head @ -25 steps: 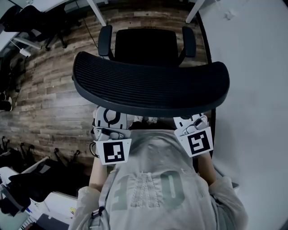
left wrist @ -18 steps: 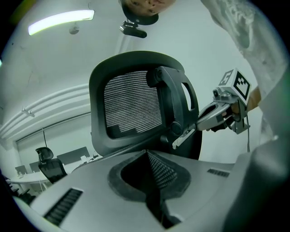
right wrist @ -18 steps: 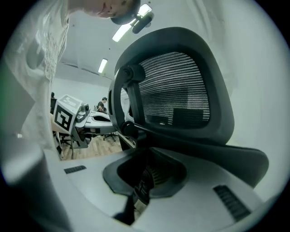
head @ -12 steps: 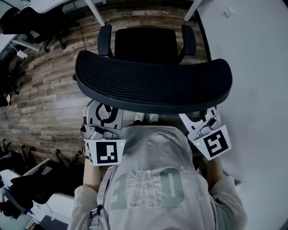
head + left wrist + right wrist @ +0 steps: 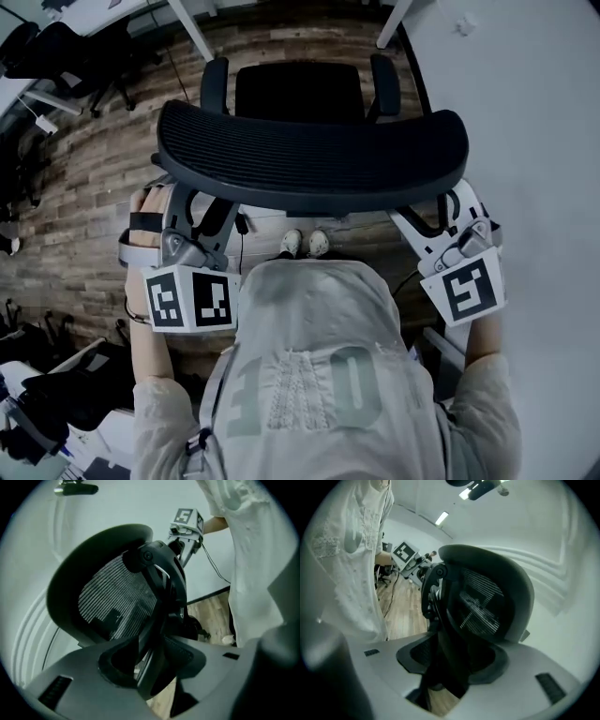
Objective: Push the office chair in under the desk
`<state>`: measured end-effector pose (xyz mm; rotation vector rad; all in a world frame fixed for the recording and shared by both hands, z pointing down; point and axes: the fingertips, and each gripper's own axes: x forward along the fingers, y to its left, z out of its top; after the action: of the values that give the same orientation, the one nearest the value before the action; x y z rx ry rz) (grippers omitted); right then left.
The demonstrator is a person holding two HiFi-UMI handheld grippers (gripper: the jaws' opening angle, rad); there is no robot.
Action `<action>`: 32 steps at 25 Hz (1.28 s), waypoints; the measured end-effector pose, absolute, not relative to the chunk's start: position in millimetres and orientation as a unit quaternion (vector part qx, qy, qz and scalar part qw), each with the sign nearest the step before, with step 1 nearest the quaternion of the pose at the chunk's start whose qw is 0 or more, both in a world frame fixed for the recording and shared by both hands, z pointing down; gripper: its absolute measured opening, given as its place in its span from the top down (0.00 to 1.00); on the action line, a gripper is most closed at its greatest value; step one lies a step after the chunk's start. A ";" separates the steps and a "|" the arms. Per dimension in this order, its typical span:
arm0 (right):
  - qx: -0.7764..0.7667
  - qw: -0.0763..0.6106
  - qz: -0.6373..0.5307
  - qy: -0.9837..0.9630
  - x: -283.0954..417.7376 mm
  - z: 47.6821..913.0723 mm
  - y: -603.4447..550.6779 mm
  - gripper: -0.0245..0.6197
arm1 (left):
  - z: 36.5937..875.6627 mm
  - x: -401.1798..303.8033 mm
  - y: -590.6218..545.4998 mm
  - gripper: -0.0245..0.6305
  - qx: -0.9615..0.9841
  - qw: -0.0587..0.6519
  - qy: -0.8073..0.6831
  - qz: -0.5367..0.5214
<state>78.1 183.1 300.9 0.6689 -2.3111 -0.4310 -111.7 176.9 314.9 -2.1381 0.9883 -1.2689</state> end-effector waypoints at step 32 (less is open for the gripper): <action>0.220 0.499 -0.266 -0.795 79.5 359.7 97.5 0.77 | 350.7 -104.4 91.0 0.75 -0.752 0.264 0.270 -0.541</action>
<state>79.5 97.5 359.7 0.5332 -1.9222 -0.6426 -104.4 91.0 350.7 -2.0312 0.7298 -1.4616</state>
